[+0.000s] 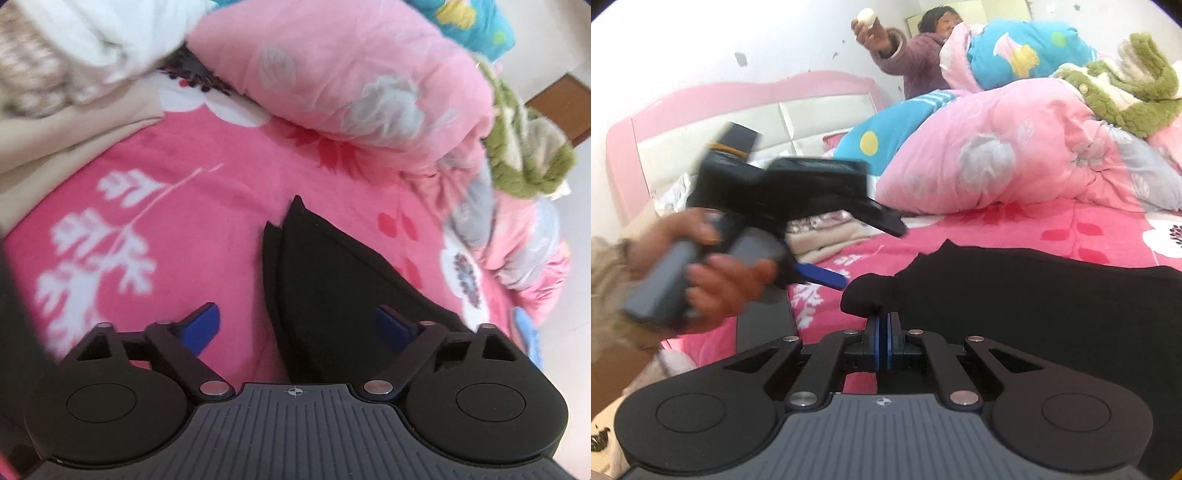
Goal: Fold clothes
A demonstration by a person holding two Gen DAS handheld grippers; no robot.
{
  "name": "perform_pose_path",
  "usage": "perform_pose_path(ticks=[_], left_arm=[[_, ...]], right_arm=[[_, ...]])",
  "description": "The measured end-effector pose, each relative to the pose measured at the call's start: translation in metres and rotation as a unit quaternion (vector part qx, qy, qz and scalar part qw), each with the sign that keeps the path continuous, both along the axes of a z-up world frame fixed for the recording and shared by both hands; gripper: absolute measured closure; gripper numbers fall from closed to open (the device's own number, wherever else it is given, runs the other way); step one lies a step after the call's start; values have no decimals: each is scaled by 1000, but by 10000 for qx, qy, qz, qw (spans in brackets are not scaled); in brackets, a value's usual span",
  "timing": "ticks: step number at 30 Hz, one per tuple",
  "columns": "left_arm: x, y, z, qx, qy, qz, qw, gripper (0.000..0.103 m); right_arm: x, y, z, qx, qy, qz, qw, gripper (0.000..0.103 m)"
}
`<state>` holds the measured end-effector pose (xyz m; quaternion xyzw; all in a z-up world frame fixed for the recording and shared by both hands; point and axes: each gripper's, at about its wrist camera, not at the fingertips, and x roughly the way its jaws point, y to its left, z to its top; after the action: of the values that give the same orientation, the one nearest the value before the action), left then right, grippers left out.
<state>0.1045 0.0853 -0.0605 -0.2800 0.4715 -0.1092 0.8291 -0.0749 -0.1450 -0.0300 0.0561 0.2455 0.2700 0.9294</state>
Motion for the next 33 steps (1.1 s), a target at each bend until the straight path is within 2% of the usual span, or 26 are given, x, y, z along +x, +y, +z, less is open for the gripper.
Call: perform_pose_path(ticks=[3, 4, 7, 9, 10, 12, 13, 16, 23, 29, 33], left_arm=[[26, -7, -16, -43, 420, 1, 9991, 34], [31, -9, -17, 26, 402, 2, 9992, 36], [42, -15, -18, 189, 373, 12, 9991, 50], [48, -16, -18, 233, 385, 59, 9990, 67], [49, -18, -17, 251, 352, 67, 9990, 72], [51, -22, -14, 286, 287, 81, 9991, 90], [52, -24, -13, 303, 254, 88, 9992, 93], [56, -31, -8, 356, 153, 108, 9992, 96], [54, -84, 26, 621, -326, -296, 9971, 96], [51, -162, 51, 962, -658, -813, 9899, 96], [46, -217, 57, 1210, -779, -1173, 9826, 96]], right_arm=[[0, -5, 1, 135, -21, -23, 9999, 100], [1, -8, 0, 177, -19, -32, 9998, 100], [2, -15, 0, 287, -16, -62, 9996, 100], [3, -19, -1, 347, -14, -72, 9994, 100], [3, -21, -1, 375, -15, -81, 9993, 100], [4, -24, -2, 439, -15, -95, 9990, 100], [4, -26, -2, 465, -24, -115, 9988, 100], [5, -33, -3, 510, -23, -232, 9984, 100], [-9, -63, 4, 650, -178, -741, 9950, 100], [-31, -106, 6, 865, -353, -1300, 9871, 100], [-46, -134, 7, 1007, -470, -1670, 9797, 100]])
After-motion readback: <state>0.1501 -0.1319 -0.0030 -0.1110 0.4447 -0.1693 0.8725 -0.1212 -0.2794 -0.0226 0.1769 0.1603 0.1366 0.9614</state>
